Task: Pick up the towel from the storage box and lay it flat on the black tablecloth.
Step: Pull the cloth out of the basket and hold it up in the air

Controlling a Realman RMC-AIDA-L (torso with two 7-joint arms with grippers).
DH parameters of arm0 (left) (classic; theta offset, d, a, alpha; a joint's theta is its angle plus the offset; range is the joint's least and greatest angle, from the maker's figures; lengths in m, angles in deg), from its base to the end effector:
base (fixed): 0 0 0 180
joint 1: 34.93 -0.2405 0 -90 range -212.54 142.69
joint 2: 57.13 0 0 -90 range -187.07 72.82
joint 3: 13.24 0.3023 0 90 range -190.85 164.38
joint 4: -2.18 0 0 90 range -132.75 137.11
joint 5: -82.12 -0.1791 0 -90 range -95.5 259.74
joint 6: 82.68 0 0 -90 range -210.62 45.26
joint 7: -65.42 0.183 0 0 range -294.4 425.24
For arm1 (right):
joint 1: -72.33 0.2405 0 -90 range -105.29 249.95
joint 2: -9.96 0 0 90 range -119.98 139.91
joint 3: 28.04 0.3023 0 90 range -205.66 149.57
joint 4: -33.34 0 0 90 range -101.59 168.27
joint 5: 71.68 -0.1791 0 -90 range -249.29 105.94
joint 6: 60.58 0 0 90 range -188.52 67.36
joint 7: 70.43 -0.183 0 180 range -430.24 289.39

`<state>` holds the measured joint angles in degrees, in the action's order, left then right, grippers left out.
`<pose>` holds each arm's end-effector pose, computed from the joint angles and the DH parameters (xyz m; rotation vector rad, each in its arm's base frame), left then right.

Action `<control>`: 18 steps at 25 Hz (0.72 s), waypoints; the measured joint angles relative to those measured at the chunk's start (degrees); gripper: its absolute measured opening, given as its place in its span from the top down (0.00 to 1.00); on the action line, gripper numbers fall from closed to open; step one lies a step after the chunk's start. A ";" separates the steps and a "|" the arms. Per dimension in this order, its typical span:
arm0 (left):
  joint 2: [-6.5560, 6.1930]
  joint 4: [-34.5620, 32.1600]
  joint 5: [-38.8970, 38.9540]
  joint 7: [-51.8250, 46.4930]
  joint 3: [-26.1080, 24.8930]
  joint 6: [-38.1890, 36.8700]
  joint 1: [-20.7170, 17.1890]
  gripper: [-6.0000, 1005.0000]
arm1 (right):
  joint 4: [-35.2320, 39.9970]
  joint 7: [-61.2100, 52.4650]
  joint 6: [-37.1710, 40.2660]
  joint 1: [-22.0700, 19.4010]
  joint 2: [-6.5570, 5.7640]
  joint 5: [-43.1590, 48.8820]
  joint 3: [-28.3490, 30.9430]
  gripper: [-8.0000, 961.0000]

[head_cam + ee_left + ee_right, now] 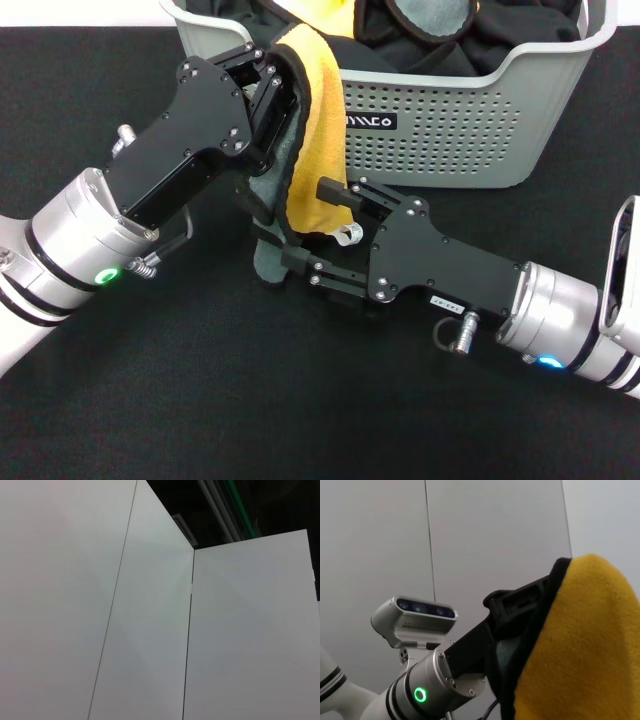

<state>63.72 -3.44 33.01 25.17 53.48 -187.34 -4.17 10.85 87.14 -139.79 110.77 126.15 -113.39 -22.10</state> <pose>-0.1930 0.3136 -0.0385 -2.1156 -0.2491 -1.5912 0.1613 0.3071 -0.1297 -2.5268 0.1729 1.2700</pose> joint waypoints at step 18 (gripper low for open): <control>0.00 0.00 0.01 -0.09 0.78 0.08 0.08 0.97 | 0.08 0.86 0.18 -1.76 0.00 0.08 2.31 0.35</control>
<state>63.72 -3.44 33.02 25.08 54.26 -187.26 -4.09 10.93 88.00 -139.61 109.01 126.15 -113.30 -19.79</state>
